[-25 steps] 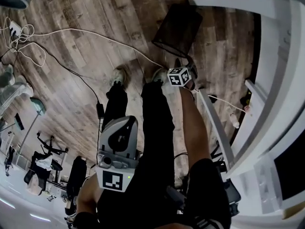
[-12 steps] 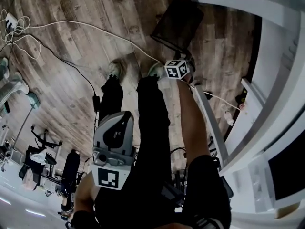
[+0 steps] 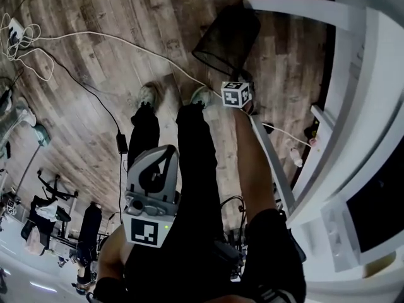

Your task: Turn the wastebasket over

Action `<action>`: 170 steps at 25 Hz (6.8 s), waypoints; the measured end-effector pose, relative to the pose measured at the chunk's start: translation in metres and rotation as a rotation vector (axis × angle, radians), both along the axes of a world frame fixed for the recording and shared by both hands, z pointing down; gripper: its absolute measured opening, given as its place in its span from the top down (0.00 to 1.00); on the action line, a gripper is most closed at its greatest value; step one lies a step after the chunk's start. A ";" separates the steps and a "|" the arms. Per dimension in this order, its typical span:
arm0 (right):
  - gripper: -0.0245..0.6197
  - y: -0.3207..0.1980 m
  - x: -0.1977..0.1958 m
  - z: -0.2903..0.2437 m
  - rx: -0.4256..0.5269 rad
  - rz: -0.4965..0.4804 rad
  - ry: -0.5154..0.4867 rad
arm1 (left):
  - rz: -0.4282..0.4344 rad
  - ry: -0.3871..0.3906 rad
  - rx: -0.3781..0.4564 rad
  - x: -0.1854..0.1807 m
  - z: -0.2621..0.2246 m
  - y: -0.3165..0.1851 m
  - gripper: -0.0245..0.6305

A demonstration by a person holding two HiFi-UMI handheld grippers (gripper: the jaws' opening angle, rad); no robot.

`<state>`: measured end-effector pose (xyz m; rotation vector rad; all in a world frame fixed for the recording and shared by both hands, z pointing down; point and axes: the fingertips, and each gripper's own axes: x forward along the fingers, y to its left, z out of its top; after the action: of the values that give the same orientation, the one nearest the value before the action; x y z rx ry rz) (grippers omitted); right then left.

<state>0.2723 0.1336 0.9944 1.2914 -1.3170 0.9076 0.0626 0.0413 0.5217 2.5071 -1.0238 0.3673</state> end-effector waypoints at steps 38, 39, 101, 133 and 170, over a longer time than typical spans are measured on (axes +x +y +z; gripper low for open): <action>0.87 0.001 -0.061 -0.130 0.074 0.495 -0.523 | -0.072 -0.274 -0.390 -0.048 0.184 -0.003 0.60; 0.87 0.000 -0.064 -0.137 0.081 0.491 -0.541 | -0.075 -0.290 -0.401 -0.050 0.193 -0.005 0.60; 0.88 -0.260 -0.251 -0.059 0.126 0.367 -0.509 | -0.281 -0.252 -0.776 -0.265 0.420 -0.186 0.84; 0.84 -0.230 -0.244 -0.135 0.177 0.383 -0.487 | -0.433 -0.254 -0.797 -0.301 0.343 -0.161 0.74; 0.91 -0.186 -0.263 -0.752 0.880 -0.017 -0.656 | -0.294 -0.035 0.208 -0.220 -0.340 -0.106 0.91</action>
<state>0.0095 -0.0525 0.2422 1.6851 -2.4136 0.7826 -0.1577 -0.0645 0.1814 2.4810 -1.4888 0.2264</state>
